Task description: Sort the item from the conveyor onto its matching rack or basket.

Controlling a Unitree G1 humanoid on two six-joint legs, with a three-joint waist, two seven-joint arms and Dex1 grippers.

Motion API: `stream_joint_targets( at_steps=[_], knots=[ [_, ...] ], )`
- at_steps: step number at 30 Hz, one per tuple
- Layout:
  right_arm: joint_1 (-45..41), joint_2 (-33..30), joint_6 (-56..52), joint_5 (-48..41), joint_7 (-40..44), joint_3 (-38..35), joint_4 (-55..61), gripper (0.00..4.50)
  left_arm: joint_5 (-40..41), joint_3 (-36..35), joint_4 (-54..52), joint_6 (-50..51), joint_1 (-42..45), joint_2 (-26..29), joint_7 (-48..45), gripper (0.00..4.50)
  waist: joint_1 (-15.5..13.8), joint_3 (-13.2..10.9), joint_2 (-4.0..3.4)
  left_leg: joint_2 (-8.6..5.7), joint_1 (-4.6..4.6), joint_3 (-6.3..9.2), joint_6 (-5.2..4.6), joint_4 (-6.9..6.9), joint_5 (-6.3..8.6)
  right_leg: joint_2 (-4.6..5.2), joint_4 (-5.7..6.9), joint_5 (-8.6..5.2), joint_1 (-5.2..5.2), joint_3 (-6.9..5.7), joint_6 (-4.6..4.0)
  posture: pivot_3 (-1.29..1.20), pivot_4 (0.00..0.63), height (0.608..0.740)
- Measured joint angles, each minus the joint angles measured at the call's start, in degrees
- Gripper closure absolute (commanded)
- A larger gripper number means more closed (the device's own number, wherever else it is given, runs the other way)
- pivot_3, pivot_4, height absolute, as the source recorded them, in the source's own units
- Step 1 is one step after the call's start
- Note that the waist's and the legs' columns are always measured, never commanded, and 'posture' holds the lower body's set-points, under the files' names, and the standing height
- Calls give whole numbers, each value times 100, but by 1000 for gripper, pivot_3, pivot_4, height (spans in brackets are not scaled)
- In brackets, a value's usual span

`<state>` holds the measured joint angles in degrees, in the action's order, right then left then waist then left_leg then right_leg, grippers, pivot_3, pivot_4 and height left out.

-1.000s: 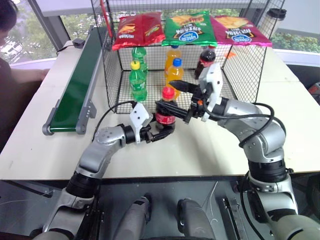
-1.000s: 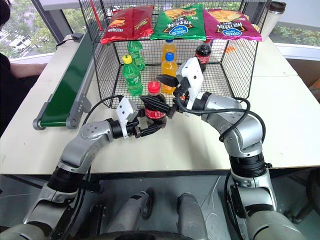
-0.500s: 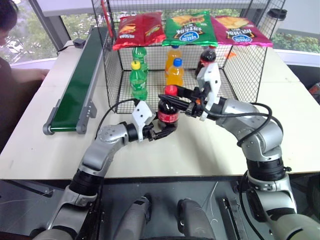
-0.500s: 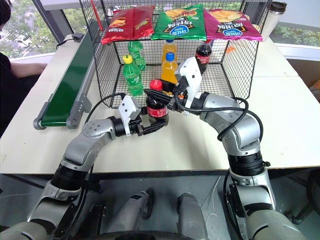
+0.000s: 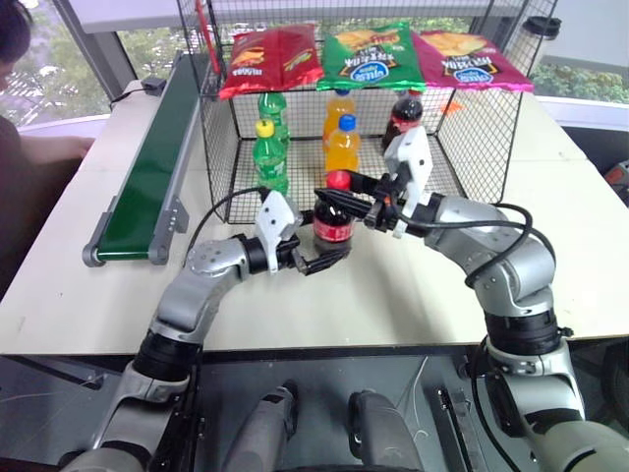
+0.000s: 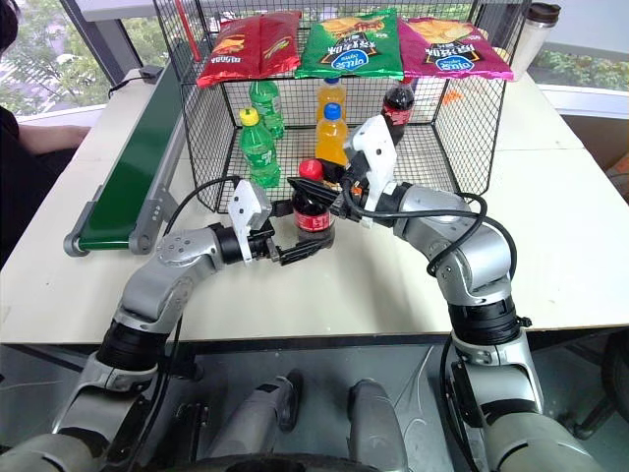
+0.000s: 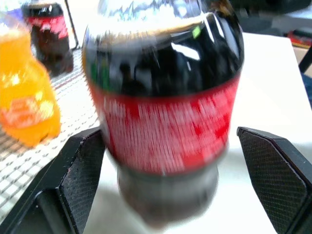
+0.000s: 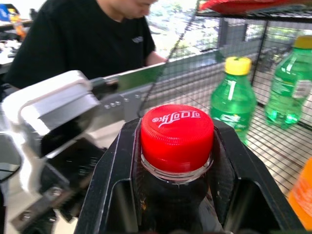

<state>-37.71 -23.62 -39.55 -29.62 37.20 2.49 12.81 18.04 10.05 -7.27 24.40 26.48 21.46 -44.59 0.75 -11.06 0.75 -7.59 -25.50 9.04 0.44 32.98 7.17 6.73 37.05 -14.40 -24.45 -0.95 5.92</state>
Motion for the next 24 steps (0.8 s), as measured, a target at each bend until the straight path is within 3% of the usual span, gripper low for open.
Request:
stream_joint_targets(
  at_steps=[10, 24],
  knots=[
    [-716, -51, 713, 760, -851, -631, -1785, 3323, 21, -437, -415, 268, -957, 490, 206, 98, -7, -1, -2, -1, 1, -7, 0, 0, 0, -4, -1, 1, -1, 5, 0, 0, 150, 738],
    [-1432, 13, 2613, 1797, -1847, -992, -4429, 3323, -179, -682, -653, 113, -1100, -274, 1483, 98, 19, -1, -2, 1, 10, -43, -2, -1, -1, -10, 4, 4, -2, 31, 6, 0, 150, 738]
  ],
)
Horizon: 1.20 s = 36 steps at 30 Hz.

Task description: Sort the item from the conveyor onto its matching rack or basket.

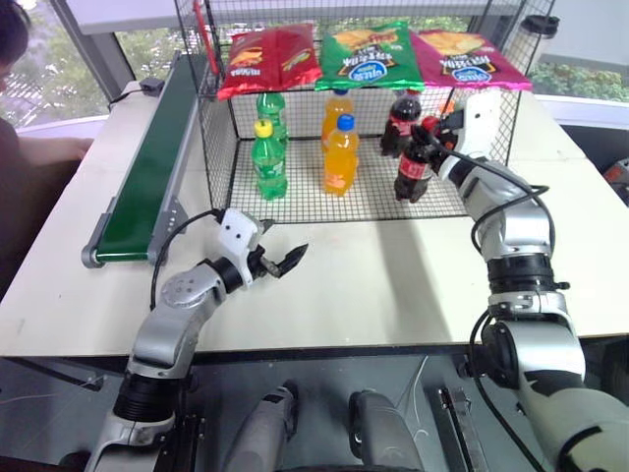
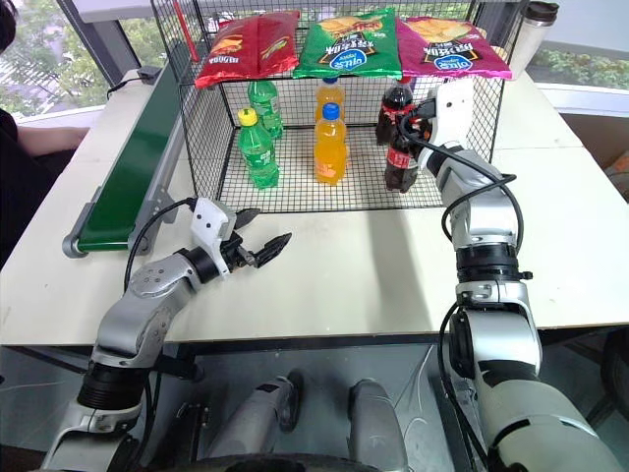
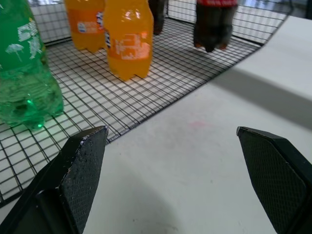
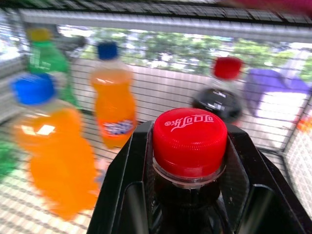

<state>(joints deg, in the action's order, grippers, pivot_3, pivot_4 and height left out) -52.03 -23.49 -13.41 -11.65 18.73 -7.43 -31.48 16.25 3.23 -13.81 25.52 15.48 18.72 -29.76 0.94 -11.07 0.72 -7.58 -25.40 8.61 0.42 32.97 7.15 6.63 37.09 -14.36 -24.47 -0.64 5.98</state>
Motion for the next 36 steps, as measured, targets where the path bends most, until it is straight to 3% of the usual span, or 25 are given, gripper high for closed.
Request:
stream_joint_targets(
  at_steps=[12, 13, 14, 19, 27, 36],
  knots=[
    [-565, 199, 1135, 189, -160, -88, -1543, 3323, -73, 53, -95, 2, -11, -153, 206, 98, 1, 0, 0, 5, 7, -31, -3, 2, 1, -11, 0, 8, -2, 32, 12, 0, 150, 738],
    [-600, 199, 1190, 191, -150, -95, -1627, 2523, -73, 53, -97, 5, -6, -149, 206, 0, 1, 0, 0, 5, 7, -32, -3, 2, 1, -12, 0, 8, -2, 32, 12, 0, 150, 738],
    [-603, 199, 1225, 197, -145, -95, -1648, 2245, -73, 53, -97, 6, -6, -146, 206, 0, 1, 0, 0, 6, 7, -32, -3, 2, 1, -12, 0, 8, -2, 33, 12, 0, 150, 738],
    [-692, 196, 1374, 197, -142, -119, -1672, 16, -73, 54, -97, 9, -6, -135, 198, 0, 3, 0, 0, 10, 10, -37, -3, 2, 1, -16, 0, 10, -2, 37, 10, 0, 150, 738],
    [-607, 67, 1281, 336, -45, -74, -1469, 16, -77, 55, -96, 10, -7, -131, 171, 0, -1, 0, -1, 12, 11, -40, -3, 2, 1, -17, 0, 12, -3, 40, 9, 0, 150, 738],
    [439, -386, -27, 316, 523, 53, 402, 16, -84, 56, -90, 5, -25, -108, 152, 0, -24, 1, -1, 12, 10, -42, -3, 5, 2, -16, 0, 12, -3, 43, 9, 0, 150, 738]
  ],
)
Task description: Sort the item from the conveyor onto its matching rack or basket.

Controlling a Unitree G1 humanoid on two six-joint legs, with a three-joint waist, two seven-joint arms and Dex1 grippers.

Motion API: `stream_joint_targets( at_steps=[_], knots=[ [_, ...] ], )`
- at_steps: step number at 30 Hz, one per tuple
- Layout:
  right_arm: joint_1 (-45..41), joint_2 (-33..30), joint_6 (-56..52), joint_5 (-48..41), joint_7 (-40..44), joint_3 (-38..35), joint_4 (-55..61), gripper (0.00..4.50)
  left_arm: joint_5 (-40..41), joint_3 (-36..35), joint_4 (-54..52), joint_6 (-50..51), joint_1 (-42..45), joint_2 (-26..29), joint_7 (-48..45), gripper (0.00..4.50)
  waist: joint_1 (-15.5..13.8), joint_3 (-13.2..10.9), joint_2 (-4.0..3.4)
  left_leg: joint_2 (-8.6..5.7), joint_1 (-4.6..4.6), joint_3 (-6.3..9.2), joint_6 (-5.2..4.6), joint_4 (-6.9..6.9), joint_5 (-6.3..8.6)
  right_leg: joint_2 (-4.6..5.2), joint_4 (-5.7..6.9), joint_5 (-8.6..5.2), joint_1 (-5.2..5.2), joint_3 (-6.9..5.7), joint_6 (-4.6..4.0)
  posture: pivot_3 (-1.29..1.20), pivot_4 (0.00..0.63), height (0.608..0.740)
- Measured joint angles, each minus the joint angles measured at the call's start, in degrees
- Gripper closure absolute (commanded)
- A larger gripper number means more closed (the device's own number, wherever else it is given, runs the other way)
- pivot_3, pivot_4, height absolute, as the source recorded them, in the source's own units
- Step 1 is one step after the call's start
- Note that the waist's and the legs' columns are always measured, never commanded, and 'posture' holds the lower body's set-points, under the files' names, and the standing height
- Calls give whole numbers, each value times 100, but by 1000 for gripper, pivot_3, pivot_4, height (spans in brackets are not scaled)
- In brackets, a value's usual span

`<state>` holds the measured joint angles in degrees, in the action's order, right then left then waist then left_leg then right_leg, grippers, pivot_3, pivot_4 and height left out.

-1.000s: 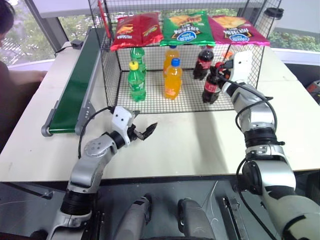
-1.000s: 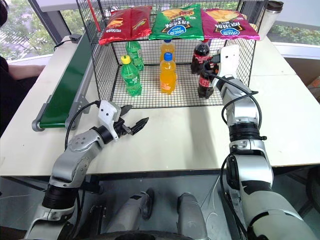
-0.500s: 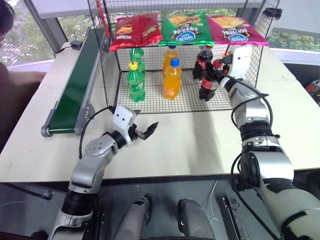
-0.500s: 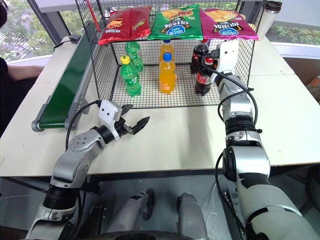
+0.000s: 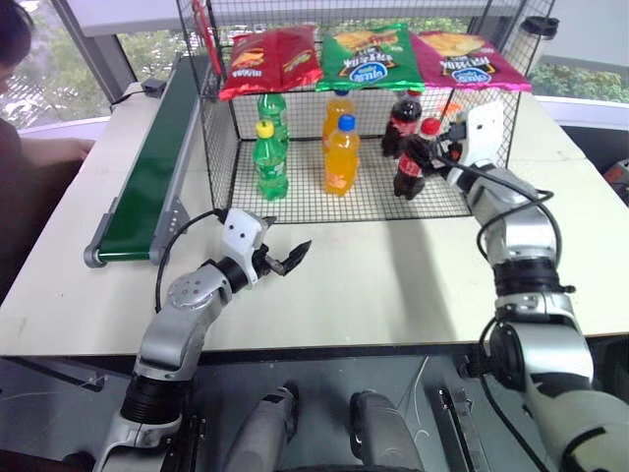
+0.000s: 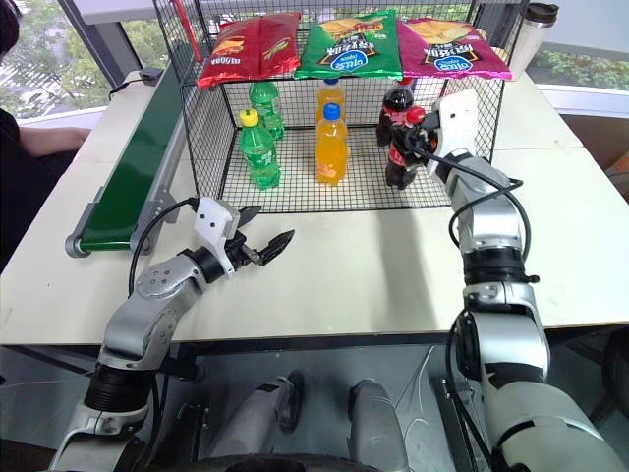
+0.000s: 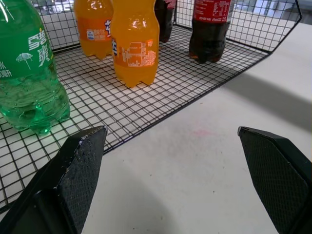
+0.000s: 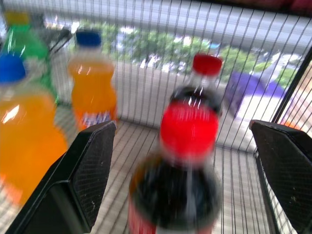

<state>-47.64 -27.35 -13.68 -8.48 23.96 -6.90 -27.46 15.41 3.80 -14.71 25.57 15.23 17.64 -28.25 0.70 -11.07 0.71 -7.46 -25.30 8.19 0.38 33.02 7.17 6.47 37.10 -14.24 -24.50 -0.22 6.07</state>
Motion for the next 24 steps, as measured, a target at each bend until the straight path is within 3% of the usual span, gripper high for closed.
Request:
stream_joint_targets(
  at_steps=[13, 24],
  knots=[
    [2411, -27, -1883, -918, 1144, 487, 3031, 16, -180, 169, 259, -111, -167, -42, 31, 0, -4, 3, -1, 8, 0, -3, -2, 4, 4, 7, -2, -8, 2, 2, -13, 0, 150, 738],
    [2829, 180, -2087, -1033, 1247, 847, 3203, 16, -242, 166, 341, -177, -182, -162, 139, 0, -7, 3, 0, 9, 0, -3, 11, 7, 13, 8, -4, -5, 3, 1, -14, 0, 150, 738]
  ],
)
